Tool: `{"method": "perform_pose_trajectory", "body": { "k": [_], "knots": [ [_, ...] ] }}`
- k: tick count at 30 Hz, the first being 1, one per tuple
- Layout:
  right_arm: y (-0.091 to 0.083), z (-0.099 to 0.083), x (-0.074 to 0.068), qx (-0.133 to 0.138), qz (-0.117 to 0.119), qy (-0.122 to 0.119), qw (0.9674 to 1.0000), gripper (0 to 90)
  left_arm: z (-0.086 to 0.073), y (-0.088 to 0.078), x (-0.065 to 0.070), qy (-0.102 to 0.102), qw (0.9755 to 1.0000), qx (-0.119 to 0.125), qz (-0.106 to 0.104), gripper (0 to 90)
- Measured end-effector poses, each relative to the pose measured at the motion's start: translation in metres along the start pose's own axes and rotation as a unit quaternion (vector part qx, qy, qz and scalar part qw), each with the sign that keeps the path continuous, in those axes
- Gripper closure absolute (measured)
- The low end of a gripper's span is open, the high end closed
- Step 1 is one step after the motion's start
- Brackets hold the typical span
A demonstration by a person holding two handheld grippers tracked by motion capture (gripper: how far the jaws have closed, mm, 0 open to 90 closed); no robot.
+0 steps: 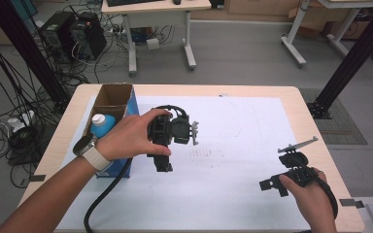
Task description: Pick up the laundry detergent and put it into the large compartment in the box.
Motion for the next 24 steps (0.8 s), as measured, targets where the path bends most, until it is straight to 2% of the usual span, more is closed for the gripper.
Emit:
{"method": "perform_pose_trajectory", "body": {
  "k": [24],
  "knots": [
    [-0.0004,-0.0011,-0.0022,-0.001,-0.004,0.009,1.0000,7.3,-0.0046,-0.0004,-0.0001,0.000,1.0000,0.000,0.005,5.4]
  ]
}}
Point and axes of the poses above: each handheld gripper's, and its own axes: y roughly forward along the jaws, z roughly out of its top, x roughly to its right, the point moved 8 cm from there along y, roughly forward along the jaws, and after that the axes turned 7 degrees about -x, right-handed, at the moved point
